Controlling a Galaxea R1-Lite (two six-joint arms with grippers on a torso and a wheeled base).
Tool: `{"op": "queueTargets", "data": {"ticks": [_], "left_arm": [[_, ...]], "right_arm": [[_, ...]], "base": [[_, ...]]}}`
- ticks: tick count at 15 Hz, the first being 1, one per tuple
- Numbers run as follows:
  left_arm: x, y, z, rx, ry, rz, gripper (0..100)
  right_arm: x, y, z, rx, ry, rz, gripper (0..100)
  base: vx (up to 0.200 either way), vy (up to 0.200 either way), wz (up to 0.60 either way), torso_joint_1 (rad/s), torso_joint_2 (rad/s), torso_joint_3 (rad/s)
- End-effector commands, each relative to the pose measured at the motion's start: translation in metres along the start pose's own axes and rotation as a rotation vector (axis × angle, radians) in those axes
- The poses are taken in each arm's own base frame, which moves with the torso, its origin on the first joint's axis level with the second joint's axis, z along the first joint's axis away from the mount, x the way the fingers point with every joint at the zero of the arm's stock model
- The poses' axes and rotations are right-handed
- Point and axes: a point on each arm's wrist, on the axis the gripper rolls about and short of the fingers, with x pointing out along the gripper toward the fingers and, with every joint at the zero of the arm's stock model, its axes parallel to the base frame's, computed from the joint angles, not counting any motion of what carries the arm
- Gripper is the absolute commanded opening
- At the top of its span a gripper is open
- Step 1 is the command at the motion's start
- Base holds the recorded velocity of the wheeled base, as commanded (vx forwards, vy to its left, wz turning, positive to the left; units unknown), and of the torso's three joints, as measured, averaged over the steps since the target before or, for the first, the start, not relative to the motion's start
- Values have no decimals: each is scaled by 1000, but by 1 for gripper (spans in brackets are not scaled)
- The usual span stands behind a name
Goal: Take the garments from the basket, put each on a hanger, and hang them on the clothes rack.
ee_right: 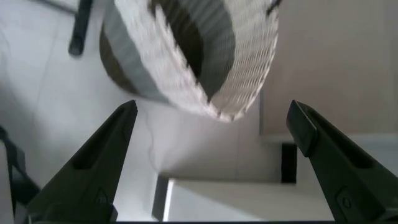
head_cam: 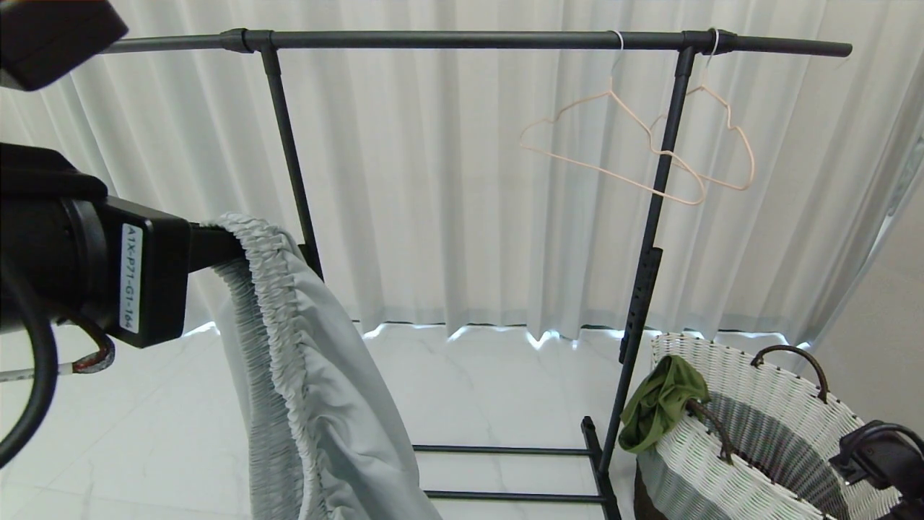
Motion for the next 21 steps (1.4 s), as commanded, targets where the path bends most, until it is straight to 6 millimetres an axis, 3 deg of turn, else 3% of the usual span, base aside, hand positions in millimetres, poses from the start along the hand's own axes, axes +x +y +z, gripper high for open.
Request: {"op": "queueTargets", "data": {"ticks": [1,11,21], "left_arm": [[0,0,0,-1,1,2,0],[3,4,0,-11,8,26,0],[3,6,1,31,7,36,0]], "right_arm": [[2,5,-20,-27,67,10,100],[5,8,-23,12,115,21,100],[5,7,-20,40,80,11,100]], "base": [[0,0,0,0,0,0],[0,0,0,32,-30,-13],[0,0,0,195,-488,-221]]}}
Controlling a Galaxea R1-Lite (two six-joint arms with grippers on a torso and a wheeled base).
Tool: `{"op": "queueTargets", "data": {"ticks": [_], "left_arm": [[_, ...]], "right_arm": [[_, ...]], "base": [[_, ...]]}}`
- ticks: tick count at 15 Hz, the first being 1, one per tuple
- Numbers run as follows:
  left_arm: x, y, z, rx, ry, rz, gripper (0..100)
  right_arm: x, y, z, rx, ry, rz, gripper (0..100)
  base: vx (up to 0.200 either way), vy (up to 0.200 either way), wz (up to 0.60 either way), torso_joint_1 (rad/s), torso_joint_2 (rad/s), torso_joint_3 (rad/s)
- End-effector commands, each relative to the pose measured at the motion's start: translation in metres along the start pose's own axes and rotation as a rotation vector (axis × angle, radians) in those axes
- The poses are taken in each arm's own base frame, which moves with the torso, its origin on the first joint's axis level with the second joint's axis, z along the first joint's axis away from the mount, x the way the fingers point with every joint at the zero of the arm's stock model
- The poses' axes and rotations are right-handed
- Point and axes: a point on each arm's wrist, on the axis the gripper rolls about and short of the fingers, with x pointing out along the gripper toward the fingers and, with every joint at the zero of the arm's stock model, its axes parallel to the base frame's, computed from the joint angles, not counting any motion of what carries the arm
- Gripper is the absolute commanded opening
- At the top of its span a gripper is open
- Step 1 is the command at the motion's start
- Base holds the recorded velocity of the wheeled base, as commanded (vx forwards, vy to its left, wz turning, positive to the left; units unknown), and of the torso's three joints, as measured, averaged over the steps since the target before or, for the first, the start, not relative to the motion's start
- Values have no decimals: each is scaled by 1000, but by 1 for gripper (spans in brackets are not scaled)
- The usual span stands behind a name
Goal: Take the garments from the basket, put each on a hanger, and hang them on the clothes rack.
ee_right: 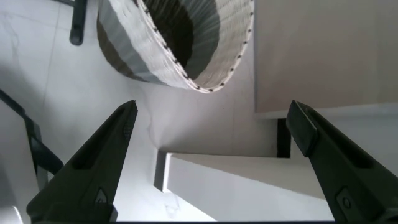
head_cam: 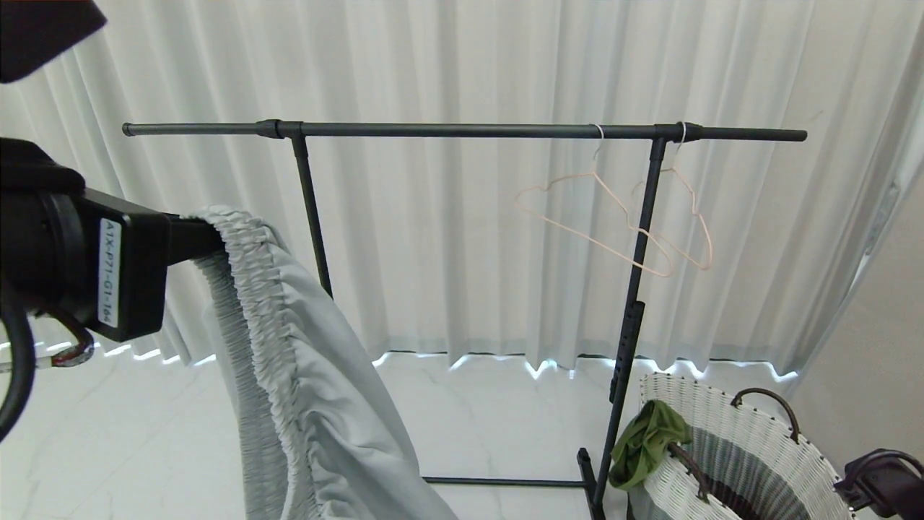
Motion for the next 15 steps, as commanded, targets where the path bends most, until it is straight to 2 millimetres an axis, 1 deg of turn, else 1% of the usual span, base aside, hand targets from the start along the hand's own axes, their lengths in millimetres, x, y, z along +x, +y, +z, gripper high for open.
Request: {"op": "queueTargets", "data": {"ticks": [1,4,10,12,15], "left_arm": [[1,0,0,1,4,2,0],[3,-1,-1,5,11,2,0],[4,-1,-1,6,16,5,0],[4,-1,-1,4,15,6,0],[4,-1,-1,5,16,6,0]], "right_arm": [[0,0,0,3,-4,-1,100],[0,0,0,22,-2,0,100],[0,0,0,48,-2,0,100],[0,0,-1,72,7,3,100],[1,1,-2,138,29,5,100]], "base": [[0,0,0,315,-505,-222],[0,0,0,382,-486,-240],[0,0,0,282,-522,-249],[0,0,0,139,-251,-124],[0,0,0,29,-54,-26]]}}
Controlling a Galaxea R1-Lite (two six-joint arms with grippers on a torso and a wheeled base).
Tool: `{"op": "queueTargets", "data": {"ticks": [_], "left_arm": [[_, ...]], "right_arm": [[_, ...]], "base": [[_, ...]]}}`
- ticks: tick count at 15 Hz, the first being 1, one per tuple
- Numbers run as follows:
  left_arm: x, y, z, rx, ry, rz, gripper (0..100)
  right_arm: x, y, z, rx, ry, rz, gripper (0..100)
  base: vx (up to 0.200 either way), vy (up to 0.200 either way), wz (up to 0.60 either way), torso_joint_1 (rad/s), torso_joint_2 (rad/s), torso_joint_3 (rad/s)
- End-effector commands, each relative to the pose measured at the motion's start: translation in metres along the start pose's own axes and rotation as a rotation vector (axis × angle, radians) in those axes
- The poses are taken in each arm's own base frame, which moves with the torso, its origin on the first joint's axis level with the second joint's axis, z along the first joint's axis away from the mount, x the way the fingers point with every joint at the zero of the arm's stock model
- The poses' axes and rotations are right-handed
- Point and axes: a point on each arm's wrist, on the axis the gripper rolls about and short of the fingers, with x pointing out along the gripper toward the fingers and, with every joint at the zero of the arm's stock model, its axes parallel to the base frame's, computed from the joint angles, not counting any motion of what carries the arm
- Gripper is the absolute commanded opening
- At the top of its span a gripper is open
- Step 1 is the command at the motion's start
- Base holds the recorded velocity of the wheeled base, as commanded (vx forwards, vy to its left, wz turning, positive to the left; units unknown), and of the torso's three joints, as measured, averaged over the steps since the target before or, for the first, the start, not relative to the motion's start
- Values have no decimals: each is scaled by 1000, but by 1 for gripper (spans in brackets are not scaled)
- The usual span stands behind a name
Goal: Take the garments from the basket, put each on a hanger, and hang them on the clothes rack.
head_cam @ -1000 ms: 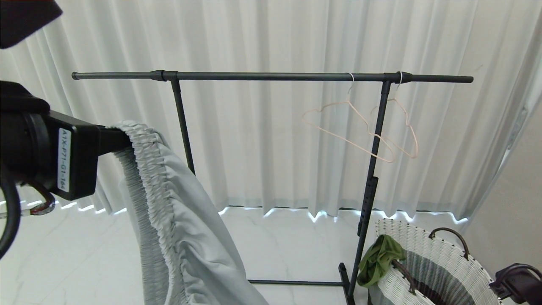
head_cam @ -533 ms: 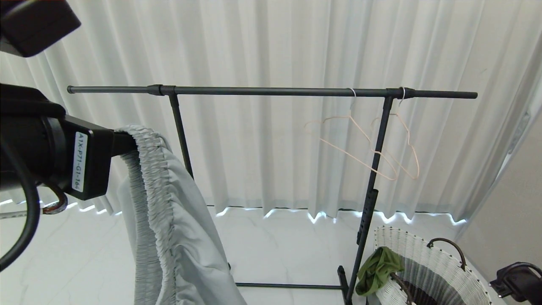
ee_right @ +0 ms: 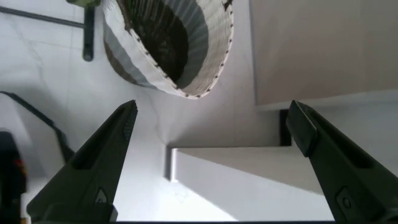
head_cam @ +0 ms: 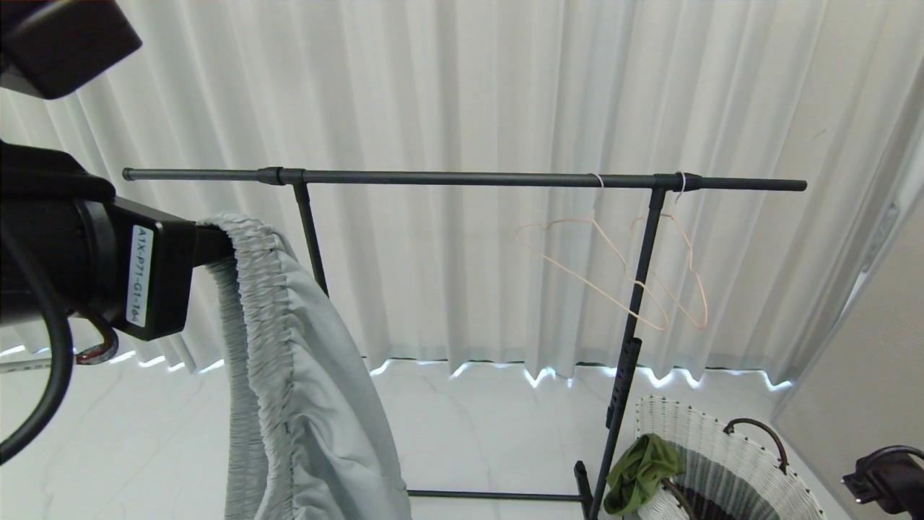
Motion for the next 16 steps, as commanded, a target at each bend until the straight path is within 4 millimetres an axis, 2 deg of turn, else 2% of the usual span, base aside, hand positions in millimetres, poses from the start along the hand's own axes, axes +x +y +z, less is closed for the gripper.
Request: {"op": "queueTargets", "data": {"ticks": [1,3,5,7,8,10,11,13,15,16], "left_arm": [[1,0,0,0,2,2,0],[1,1,0,-3,3,7,0],[1,1,0,-4,3,8,0],[1,1,0,-4,2,8,0],[0,2,0,-5,1,8,0],[1,1,0,-3,5,8,0],[1,1,0,-4,5,8,0],[2,1,-1,-5,6,8,0],[2,1,-2,-5,9,8,0],[4,0,-5,0,17,9,0]], "right_arm": [[0,0,-4,44,34,0,100],[-4,-2,-10,54,57,-7,100],[-17,-8,-21,54,45,-14,100],[-28,-12,-32,75,9,79,100],[-35,-13,-35,98,-61,193,100],[-38,-13,-36,35,-114,241,100],[-41,-15,-27,24,-148,260,100],[-48,-18,4,46,-208,309,100],[-51,-23,47,74,-247,307,100],[-53,-28,76,112,-258,295,100]], "base": [[0,0,0,0,0,0],[0,0,0,0,0,0],[0,0,0,0,0,0],[0,0,0,0,0,0],[0,0,0,0,0,0],[0,0,0,0,0,0],[0,0,0,0,0,0],[0,0,0,0,0,0],[0,0,0,0,0,0],[0,0,0,0,0,0]]}}
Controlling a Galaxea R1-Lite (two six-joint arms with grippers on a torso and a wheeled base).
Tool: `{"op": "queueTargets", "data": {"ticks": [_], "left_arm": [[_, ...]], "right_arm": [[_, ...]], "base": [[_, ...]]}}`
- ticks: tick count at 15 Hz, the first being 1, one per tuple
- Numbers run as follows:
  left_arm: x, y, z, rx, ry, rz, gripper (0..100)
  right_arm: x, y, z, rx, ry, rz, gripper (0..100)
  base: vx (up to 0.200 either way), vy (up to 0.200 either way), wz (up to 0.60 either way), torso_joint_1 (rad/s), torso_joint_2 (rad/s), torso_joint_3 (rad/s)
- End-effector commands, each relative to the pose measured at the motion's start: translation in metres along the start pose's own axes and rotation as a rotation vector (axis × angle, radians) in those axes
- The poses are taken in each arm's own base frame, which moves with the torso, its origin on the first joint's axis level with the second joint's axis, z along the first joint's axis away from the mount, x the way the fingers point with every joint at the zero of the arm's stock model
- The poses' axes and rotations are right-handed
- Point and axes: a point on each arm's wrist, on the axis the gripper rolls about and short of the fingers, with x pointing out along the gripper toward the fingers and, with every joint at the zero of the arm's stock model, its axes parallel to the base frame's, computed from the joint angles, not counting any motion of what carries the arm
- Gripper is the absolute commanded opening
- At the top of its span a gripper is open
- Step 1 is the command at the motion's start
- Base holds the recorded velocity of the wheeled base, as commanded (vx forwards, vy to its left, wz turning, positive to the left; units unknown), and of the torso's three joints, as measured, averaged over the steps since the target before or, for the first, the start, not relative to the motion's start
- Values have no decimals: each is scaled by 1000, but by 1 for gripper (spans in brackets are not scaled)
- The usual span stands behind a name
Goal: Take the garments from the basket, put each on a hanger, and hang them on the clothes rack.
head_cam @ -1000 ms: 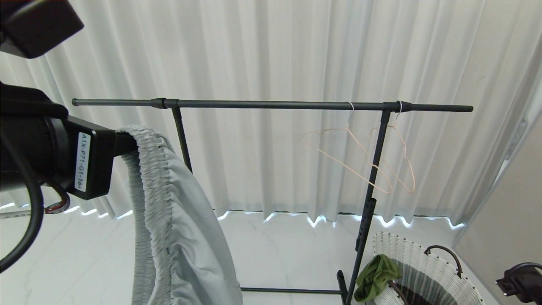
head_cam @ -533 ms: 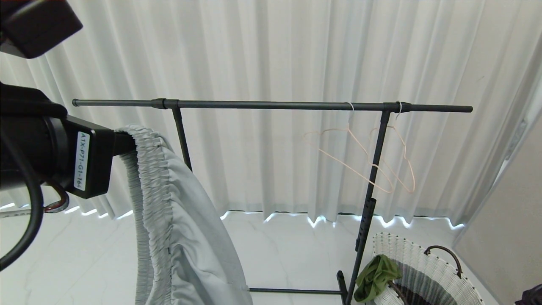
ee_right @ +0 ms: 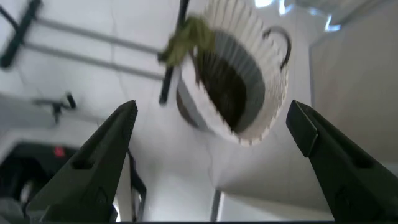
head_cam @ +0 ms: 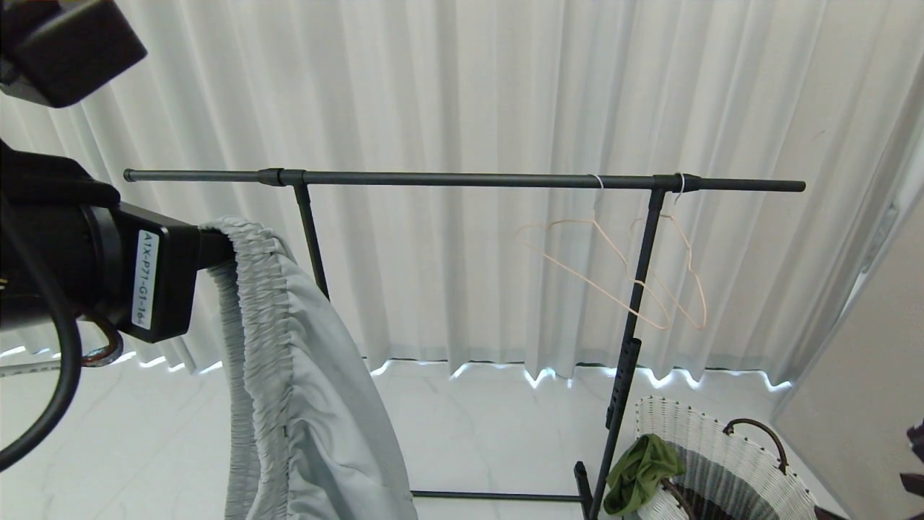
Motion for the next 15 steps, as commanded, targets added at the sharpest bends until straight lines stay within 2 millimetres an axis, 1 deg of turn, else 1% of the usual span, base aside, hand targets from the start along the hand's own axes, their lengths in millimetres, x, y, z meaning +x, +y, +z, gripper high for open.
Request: {"op": "queueTargets", "data": {"ticks": [1,2,4,5,7,10,15], "left_arm": [[2,-1,-4,6,11,0,0],[3,-2,-6,8,14,0,0],[5,-2,-5,-1,-1,1,0],[7,-3,-5,-13,-25,2,0],[11,-2,-3,-42,-59,18,0],[11,-1,-2,-50,-72,15,0],[13,-2,-2,-49,-70,14,0]], "right_arm": [[12,-6,56,63,-4,-30,100],[11,-11,68,89,6,-44,100],[12,-14,78,131,29,-54,100],[13,-14,90,155,10,-39,100],[9,-15,105,160,-41,0,100],[6,-16,110,162,-62,2,100],[5,-17,112,156,-68,-9,100]], "base": [[0,0,0,0,0,0],[0,0,0,0,0,0],[0,0,0,0,0,0],[0,0,0,0,0,0],[0,0,0,0,0,0],[0,0,0,0,0,0],[200,0,0,0,2,3]]}}
